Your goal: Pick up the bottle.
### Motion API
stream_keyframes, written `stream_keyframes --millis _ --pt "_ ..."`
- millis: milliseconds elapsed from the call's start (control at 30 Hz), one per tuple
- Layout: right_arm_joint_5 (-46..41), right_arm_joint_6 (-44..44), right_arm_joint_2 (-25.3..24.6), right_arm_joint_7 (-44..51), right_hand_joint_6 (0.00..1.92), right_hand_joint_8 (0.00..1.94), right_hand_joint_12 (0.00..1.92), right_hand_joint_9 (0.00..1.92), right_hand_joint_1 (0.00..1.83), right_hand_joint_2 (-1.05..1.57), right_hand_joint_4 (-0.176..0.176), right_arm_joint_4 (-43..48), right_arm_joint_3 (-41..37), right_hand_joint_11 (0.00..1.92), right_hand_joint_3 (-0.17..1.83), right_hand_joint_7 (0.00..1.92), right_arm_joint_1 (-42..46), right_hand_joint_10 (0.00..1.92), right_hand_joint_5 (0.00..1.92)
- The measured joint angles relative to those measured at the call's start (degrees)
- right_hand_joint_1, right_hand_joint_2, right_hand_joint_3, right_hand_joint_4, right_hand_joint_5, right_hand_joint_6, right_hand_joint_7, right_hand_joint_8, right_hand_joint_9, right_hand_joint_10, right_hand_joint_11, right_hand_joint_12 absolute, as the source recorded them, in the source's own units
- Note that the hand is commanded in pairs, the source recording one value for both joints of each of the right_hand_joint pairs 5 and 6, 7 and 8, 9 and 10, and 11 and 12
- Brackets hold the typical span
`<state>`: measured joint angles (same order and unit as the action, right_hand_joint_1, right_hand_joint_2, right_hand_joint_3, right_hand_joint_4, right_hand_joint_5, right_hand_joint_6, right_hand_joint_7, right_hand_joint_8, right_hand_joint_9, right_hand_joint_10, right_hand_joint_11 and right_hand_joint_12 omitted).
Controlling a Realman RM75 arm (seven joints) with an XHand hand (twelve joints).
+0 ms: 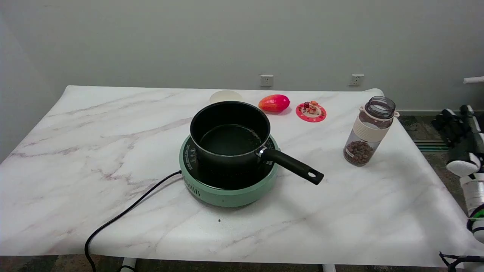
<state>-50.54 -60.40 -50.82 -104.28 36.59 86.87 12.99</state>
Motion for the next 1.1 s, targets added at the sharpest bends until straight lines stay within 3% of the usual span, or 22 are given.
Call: stream_keyframes --millis 1100 --pt "19.2 2.2 -5.5 -5.8 0.00 0.35 0.34 0.36 1.18 -1.05 0.000 -10.5 11.0 0.34 0.82 0.35 -18.2 0.36 0.00"
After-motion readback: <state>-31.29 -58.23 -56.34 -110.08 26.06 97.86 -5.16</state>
